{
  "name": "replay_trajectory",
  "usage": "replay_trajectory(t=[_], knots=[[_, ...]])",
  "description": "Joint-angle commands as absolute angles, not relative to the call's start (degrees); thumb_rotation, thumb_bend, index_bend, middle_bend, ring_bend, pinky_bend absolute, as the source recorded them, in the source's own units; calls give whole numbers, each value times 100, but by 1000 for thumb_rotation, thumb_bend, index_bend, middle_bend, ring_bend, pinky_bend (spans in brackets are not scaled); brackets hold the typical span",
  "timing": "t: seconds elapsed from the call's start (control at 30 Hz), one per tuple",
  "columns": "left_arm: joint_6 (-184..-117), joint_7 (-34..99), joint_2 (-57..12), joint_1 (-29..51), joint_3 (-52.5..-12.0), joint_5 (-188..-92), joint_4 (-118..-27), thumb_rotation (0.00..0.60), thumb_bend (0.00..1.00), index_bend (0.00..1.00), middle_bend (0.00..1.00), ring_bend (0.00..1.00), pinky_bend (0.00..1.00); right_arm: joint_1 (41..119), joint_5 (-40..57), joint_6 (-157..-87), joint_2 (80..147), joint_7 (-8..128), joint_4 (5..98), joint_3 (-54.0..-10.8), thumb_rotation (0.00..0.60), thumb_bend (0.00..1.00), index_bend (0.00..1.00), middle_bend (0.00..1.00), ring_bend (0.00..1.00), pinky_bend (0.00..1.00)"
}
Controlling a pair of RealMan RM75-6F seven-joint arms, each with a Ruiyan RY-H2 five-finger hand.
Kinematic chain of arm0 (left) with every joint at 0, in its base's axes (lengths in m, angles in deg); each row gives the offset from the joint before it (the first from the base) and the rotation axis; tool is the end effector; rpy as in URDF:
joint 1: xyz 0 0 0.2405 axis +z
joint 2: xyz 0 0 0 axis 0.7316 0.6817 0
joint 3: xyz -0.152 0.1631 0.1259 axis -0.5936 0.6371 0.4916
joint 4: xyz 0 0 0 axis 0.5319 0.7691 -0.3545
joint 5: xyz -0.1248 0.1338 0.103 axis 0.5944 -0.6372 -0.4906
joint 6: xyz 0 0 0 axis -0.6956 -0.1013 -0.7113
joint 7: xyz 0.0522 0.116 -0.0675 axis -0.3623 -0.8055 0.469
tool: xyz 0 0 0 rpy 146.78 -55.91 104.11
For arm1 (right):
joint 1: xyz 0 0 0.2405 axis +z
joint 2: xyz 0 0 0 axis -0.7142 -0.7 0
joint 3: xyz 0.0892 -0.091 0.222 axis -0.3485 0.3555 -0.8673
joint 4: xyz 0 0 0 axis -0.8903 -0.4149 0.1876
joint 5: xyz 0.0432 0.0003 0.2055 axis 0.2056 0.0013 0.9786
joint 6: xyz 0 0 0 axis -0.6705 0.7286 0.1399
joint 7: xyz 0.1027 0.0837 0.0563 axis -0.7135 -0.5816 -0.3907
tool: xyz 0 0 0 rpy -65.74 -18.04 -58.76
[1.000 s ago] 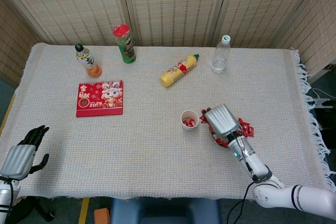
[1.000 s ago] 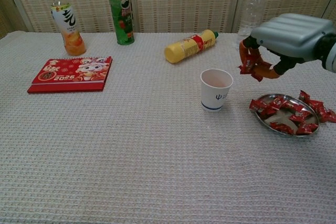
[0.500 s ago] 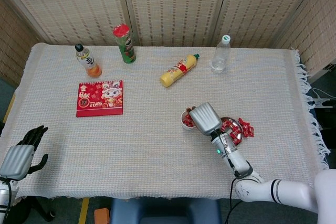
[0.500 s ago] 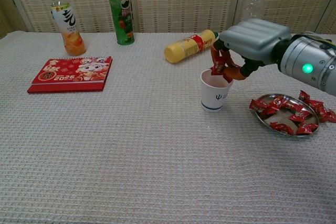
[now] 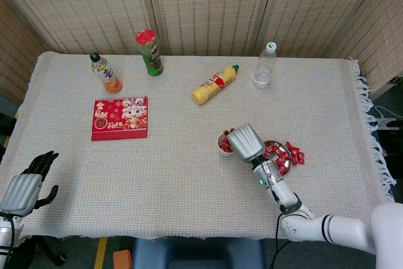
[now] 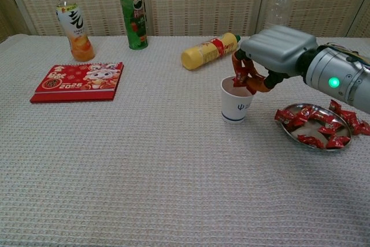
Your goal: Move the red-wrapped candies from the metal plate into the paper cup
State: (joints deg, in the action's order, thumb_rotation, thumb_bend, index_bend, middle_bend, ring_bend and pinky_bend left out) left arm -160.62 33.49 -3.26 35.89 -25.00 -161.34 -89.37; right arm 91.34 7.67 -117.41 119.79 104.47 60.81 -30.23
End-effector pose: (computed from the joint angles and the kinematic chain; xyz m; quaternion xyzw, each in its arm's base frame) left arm -0.3222 0.2080 0.1418 -0.6433 -0.4126 -0.3294 0.5544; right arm -0.1315 -0.3482 -0.0165 0.7993 -0.1922 0.2983 0.4849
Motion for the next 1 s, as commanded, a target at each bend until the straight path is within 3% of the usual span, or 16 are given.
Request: replay_trajectory(t=[0.03, 0.57, 1.0], knots=[[-16062, 3353, -323, 3589, -2501, -16133, -8937, 600, 437, 0, 0, 54, 348, 9135, 767, -11748, 11973, 10452, 6087, -3023, 600, 442, 731, 801, 864, 1000], [-16049, 3387, -326, 3580, -2501, -16133, -8925, 600, 438, 0, 0, 54, 348, 9146, 998, -11697, 11827, 10658, 6267, -2990, 600, 442, 430, 596, 841, 1000], [-16041, 3408, -321, 3576, -2495, -16142, -8918, 600, 437, 0, 0, 54, 348, 9167, 973, -11775, 11930, 10524, 6190, -3052, 600, 402, 356, 496, 840, 1000]])
